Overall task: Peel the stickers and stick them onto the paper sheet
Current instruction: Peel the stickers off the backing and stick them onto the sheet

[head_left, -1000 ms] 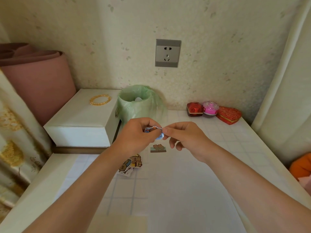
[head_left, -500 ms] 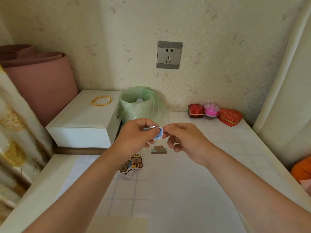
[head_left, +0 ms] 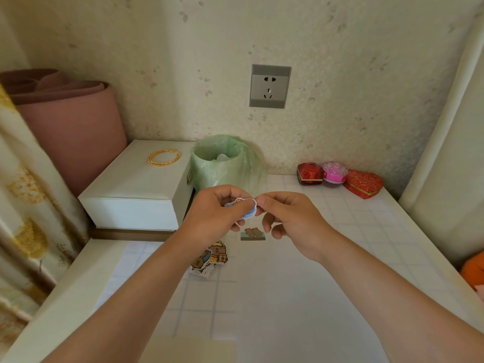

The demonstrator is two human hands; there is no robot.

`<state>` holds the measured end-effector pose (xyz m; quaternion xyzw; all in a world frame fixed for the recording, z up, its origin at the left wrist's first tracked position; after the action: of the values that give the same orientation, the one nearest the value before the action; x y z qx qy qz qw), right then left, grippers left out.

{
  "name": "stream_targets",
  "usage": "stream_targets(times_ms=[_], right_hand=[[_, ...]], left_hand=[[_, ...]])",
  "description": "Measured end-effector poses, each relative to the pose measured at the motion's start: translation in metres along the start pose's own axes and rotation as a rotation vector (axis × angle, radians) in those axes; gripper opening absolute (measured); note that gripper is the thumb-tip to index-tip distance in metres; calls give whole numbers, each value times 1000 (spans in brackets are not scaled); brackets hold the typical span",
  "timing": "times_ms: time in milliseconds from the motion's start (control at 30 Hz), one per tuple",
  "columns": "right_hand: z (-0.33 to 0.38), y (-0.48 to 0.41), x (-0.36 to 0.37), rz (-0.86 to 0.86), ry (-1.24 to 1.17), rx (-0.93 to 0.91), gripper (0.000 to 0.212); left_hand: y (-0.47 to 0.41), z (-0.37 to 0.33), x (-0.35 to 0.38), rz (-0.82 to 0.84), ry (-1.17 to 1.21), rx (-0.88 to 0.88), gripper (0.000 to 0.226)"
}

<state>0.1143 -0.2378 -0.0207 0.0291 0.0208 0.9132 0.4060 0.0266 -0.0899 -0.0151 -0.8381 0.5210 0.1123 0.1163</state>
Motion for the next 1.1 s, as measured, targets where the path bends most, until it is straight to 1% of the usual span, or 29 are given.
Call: stream_targets(times_ms=[67, 167, 333, 467, 533, 633, 733, 800, 933, 1100], right_hand=[[1, 0, -1, 51, -68, 60, 17], [0, 0, 0, 85, -39, 81, 16], [3, 1, 1, 67, 89, 18, 17], [4, 3, 2, 53, 119, -25, 18], [3, 3, 3, 57, 58, -10, 18], [1, 2, 4, 93, -94, 67, 18], [-1, 2, 5, 109, -125, 116, 19], [0, 2, 5, 106, -95, 111, 18], [4, 2, 4, 64, 42, 26, 17], [5, 5, 8, 32, 175, -42, 21]], left_hand=[[0, -1, -2, -12, 11, 3, 3], [1, -3, -4, -4, -7, 11, 3], [1, -2, -5, 9, -45, 15, 5], [2, -2, -4, 8, -37, 6, 5], [1, -2, -4, 4, -9, 2, 4], [1, -3, -5, 5, 30, 7, 5], [2, -4, -5, 22, 21, 16, 6], [2, -3, -5, 33, 13, 24, 7], [1, -1, -5, 24, -2, 15, 7], [2, 1, -5, 6, -9, 10, 6]])
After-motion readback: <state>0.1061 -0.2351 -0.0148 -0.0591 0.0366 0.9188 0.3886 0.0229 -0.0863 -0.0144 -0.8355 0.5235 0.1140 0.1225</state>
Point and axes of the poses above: each hand's wrist, its own y-axis away from the middle knuckle, its own x-axis out of the palm, z = x × y, the point moved 2 cm from there along -y, towards the middle knuckle, and after that the axes turned 5 degrees about -y, right-handed, at the moved point
